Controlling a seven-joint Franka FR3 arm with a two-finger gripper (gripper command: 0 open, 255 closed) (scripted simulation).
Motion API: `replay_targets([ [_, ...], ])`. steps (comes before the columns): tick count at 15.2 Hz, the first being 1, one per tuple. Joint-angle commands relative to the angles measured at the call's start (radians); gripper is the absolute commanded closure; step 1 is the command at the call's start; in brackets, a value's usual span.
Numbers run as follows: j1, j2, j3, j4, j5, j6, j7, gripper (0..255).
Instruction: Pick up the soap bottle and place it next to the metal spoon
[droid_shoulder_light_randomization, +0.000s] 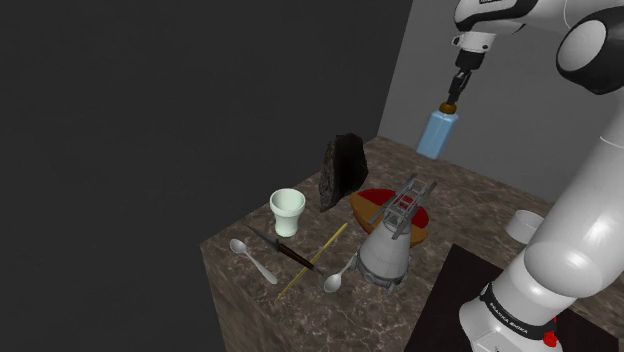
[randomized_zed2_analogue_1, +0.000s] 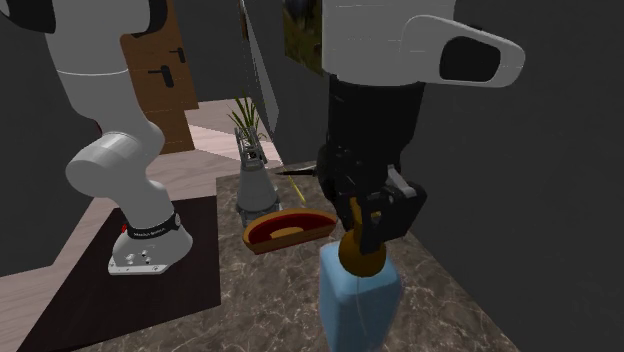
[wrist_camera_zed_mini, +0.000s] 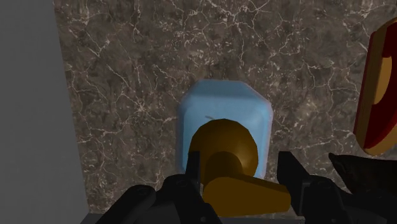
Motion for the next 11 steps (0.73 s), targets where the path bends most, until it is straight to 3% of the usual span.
replay_targets([
  [1, -0.002, 0.005, -0.001, 0.034, 0.003, -0.03, -0.001, 255],
  [11, -0.025, 0.05, -0.008, 0.221, 0.03, -0.18, -0.017, 255],
])
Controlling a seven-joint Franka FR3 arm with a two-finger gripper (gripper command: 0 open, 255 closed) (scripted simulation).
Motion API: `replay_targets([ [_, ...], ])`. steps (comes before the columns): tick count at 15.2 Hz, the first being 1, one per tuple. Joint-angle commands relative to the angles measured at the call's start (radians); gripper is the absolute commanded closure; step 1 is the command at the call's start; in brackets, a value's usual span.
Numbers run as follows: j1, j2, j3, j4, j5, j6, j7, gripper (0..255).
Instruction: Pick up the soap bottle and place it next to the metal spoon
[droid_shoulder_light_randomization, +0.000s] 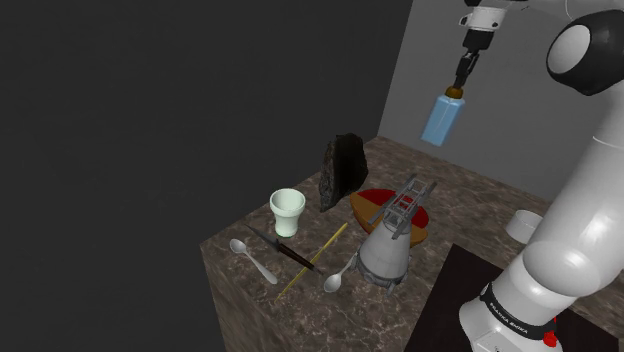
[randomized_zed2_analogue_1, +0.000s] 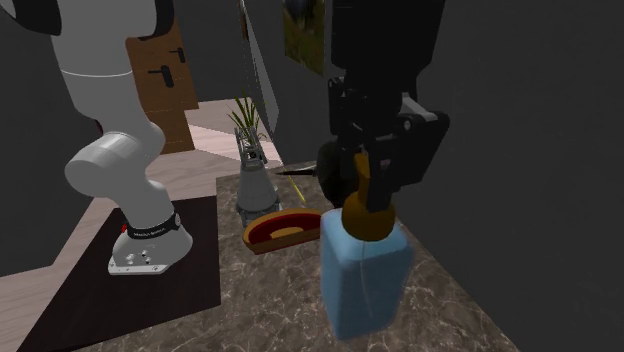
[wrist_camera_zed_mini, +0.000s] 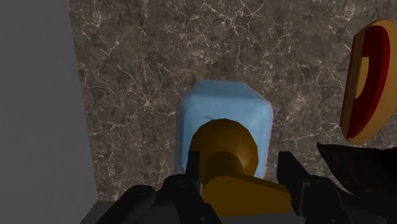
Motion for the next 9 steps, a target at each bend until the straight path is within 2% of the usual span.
replay_targets([
  [1, -0.008, 0.016, -0.002, 0.047, 0.01, -0.033, -0.006, 255],
  [9, -0.054, 0.09, -0.011, 0.25, 0.059, -0.176, -0.028, 255],
])
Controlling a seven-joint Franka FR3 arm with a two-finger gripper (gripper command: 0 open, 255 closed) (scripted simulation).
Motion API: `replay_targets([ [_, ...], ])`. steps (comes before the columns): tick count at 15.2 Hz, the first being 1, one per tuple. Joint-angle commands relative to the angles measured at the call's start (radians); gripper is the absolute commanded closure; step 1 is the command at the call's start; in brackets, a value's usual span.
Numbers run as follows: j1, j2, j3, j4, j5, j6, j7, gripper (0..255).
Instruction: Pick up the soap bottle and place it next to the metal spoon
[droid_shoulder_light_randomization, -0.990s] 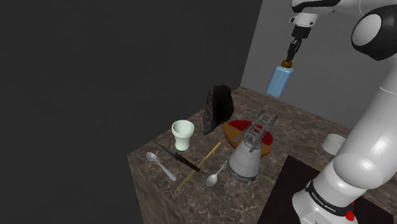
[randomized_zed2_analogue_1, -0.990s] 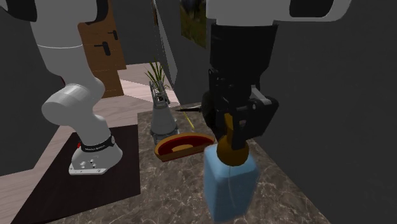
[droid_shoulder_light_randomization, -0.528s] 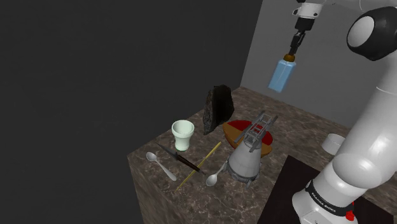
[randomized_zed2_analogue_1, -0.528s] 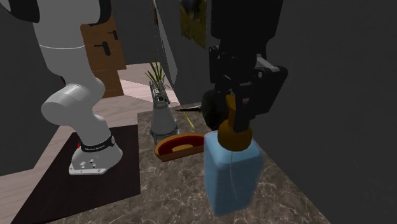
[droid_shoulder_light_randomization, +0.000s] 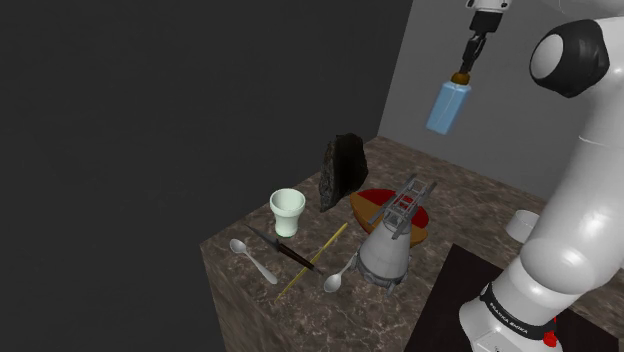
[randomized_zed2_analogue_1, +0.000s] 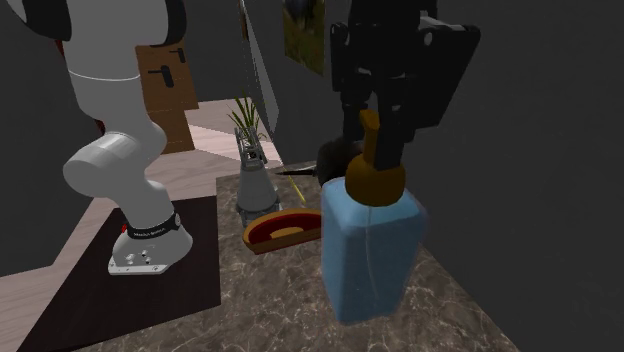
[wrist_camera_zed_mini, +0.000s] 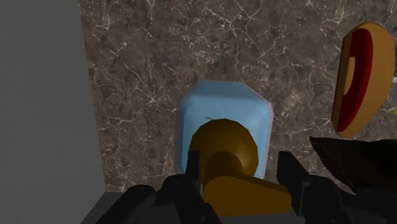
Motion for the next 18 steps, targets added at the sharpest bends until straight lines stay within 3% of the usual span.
replay_targets([
  [1, -0.014, 0.022, -0.001, 0.057, 0.015, -0.039, -0.004, 255],
  [7, -0.093, 0.12, -0.002, 0.284, 0.084, -0.179, -0.023, 255],
  [11, 0.072, -0.02, 0.017, 0.047, -0.015, -0.062, 0.09, 255],
  [18, 0.23, -0.156, 0.096, -0.192, -0.106, 0.065, 0.29, 255],
])
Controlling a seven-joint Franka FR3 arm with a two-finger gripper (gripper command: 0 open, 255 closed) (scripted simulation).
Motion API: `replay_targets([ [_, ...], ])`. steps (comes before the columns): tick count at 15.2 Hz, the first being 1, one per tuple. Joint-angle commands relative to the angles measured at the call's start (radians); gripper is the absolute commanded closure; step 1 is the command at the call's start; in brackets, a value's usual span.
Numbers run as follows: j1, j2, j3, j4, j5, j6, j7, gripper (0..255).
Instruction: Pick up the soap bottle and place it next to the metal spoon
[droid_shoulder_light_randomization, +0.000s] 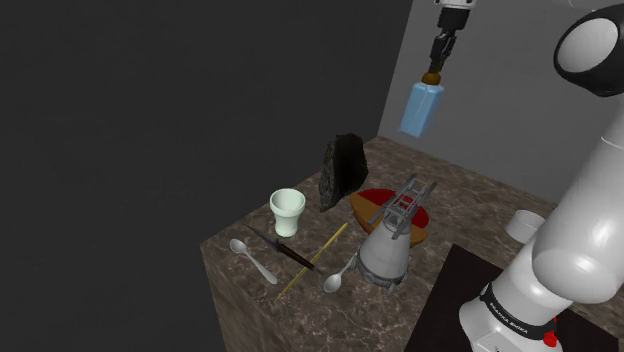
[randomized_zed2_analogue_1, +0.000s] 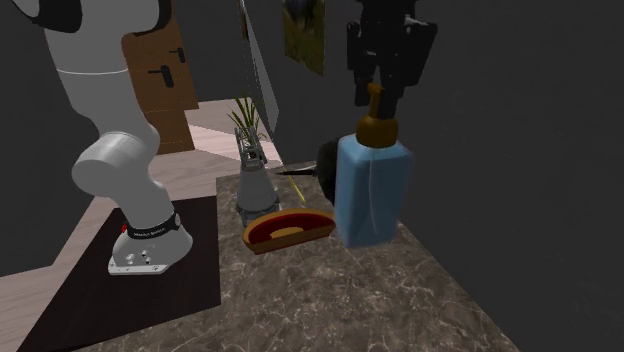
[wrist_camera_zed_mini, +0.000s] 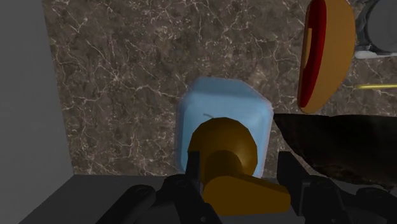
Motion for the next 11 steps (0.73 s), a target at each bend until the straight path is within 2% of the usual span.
replay_targets([
  [1, 0.039, -0.038, 0.024, -0.065, -0.023, 0.034, 0.057, 255],
  [11, 0.166, -0.072, 0.137, -0.216, -0.046, 0.154, 0.294, 255],
])
